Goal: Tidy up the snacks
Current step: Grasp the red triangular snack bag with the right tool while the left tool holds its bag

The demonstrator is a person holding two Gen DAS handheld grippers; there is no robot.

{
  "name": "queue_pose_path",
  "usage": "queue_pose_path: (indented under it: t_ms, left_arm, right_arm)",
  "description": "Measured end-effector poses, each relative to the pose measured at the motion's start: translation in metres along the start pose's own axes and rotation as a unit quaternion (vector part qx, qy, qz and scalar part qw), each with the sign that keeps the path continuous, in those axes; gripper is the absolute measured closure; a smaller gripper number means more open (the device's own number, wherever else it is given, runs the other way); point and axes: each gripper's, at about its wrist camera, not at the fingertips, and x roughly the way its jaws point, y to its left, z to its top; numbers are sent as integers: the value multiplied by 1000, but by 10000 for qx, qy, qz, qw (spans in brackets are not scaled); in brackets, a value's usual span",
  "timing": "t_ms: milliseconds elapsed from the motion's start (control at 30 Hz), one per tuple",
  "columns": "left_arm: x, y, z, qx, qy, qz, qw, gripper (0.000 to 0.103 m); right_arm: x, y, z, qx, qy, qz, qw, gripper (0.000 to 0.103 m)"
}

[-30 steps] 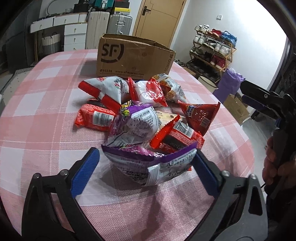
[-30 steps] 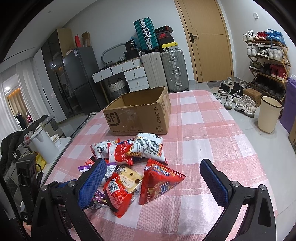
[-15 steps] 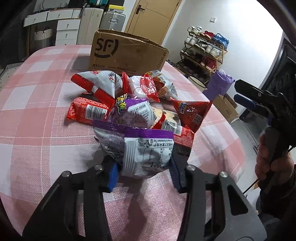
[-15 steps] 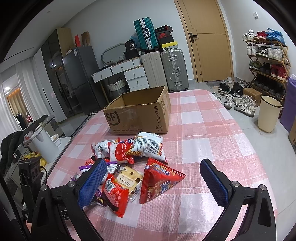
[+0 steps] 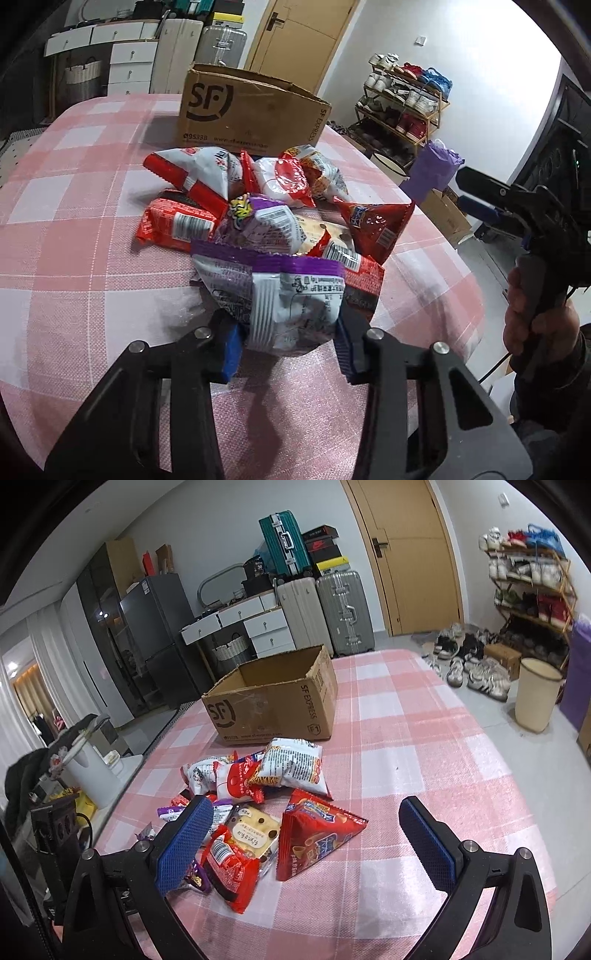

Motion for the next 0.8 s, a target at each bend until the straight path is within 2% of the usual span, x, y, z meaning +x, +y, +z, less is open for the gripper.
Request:
queue_pose_path:
  t_ms: [367,800]
  left_arm:
    - [-16,4,-8,-31,-70,14,10000,65]
    - [-32,10,-9,-28,-252,231,9994,65]
  right_arm:
    - [12,-7,-7,191,182,77,9996,1]
    - [45,-12,-19,312,548,147,9979,1]
